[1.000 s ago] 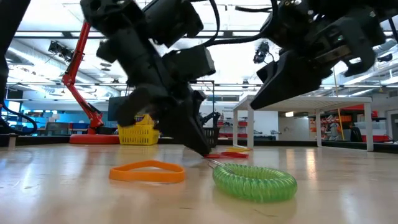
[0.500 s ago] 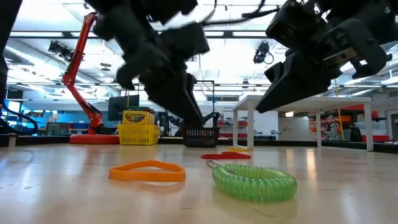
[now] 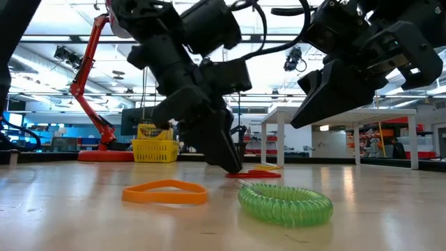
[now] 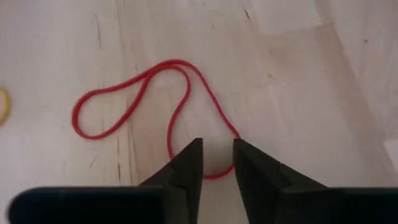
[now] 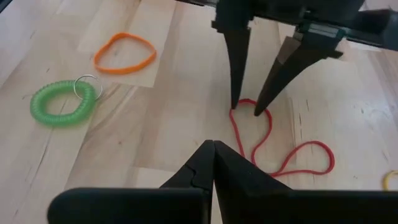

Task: Pick & Place Office Desk Supplies
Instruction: Put the red rubber band into the red bin

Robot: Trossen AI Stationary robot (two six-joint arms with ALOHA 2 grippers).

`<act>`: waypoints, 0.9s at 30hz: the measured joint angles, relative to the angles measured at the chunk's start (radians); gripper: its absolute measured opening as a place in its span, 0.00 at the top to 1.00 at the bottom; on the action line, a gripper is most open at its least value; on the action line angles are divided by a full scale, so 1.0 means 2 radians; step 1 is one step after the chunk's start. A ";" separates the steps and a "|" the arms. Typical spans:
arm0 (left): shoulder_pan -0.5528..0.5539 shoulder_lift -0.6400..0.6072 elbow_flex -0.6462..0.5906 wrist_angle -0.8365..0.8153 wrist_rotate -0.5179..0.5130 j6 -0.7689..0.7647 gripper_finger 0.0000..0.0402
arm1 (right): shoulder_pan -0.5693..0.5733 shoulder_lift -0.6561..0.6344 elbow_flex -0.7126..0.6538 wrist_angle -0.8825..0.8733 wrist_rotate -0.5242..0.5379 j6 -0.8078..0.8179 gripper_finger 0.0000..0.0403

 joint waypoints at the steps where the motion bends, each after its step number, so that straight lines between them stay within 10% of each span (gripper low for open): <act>1: 0.001 0.003 0.001 -0.001 0.004 0.000 0.79 | 0.000 0.000 0.000 0.000 0.000 0.000 0.96; 17: -0.001 0.008 0.002 -0.012 0.011 0.014 0.73 | 0.008 -0.019 0.000 -0.029 -0.003 0.016 0.96; 27: 0.000 0.008 0.002 -0.012 0.025 0.012 0.72 | 0.066 -0.070 -0.059 -0.076 0.152 0.134 0.96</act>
